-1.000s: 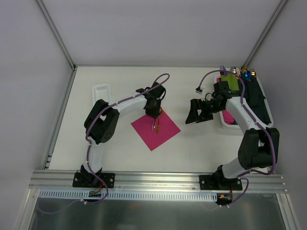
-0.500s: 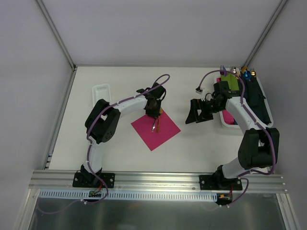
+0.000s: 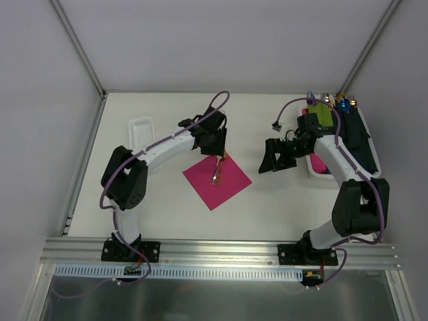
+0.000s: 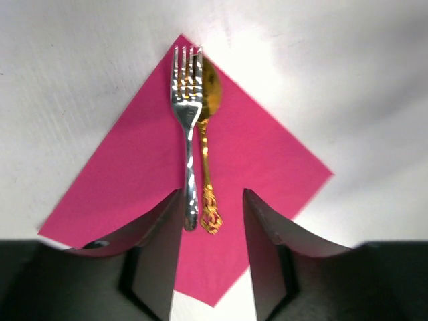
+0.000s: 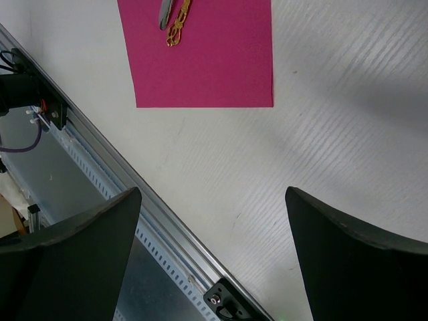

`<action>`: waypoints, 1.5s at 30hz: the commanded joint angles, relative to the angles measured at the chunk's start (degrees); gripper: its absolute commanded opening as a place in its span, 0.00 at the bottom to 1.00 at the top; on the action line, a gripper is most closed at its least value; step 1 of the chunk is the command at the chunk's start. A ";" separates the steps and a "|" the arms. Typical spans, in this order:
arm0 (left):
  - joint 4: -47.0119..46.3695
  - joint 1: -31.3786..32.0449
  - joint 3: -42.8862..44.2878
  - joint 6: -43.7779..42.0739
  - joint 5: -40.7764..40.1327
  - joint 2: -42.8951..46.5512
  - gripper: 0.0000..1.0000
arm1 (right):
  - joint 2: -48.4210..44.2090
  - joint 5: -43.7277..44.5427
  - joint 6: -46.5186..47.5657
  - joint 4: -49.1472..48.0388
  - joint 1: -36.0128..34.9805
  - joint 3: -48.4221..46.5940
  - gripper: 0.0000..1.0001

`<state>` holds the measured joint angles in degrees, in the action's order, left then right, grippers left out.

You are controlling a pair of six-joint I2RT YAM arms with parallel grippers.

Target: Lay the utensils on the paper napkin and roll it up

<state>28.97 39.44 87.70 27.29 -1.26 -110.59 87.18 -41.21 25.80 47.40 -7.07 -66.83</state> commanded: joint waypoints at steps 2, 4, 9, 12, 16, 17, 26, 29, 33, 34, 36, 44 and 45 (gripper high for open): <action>-0.14 -0.15 -4.01 0.83 1.77 13.28 0.44 | -2.62 1.55 1.79 -0.89 -3.73 1.08 0.89; -0.14 -1.73 -6.56 2.23 5.11 17.92 0.44 | -4.72 4.46 2.58 -2.04 -8.54 1.79 0.82; -0.23 -8.75 -14.21 3.03 12.14 27.34 0.45 | -7.81 15.27 3.55 -9.15 -20.33 4.42 0.58; -0.06 -15.15 -17.64 4.35 17.93 32.79 0.46 | -8.43 15.90 3.12 -16.26 -26.40 7.32 0.50; 1.52 -19.65 -19.58 3.65 19.10 38.50 0.47 | -5.45 23.79 3.72 -21.11 -37.45 7.15 0.50; 1.96 -20.10 -19.85 3.56 19.10 39.12 0.47 | -4.48 27.46 4.51 -21.81 -39.32 6.02 0.49; 4.25 -22.74 -21.34 2.95 19.19 42.47 0.47 | 7.91 38.21 5.83 -22.26 -54.62 -0.05 0.43; 4.60 -23.01 -21.61 2.95 19.01 42.82 0.47 | 9.67 39.54 7.07 -22.70 -57.52 -0.49 0.42; 4.78 -23.27 -21.69 2.68 18.83 43.09 0.47 | 11.96 39.63 7.86 -22.70 -59.02 -1.37 0.40; 4.87 -23.36 -21.78 2.68 18.83 43.17 0.47 | 12.49 39.72 8.03 -22.70 -59.20 -1.55 0.40; 4.78 -23.44 -21.87 2.68 18.83 43.17 0.47 | 13.46 39.63 8.39 -22.79 -59.55 -1.90 0.39; 4.95 -23.79 -22.22 2.33 18.40 43.52 0.47 | 15.65 40.68 9.35 -24.63 -60.52 -1.64 0.41; 4.87 -23.88 -22.31 2.33 18.31 43.70 0.47 | 15.83 40.51 9.53 -24.72 -60.52 -1.47 0.41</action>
<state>33.36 16.29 65.67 30.44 16.43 -68.95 102.32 -1.85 33.98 24.23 -67.22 -66.54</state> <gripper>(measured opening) 0.468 0.405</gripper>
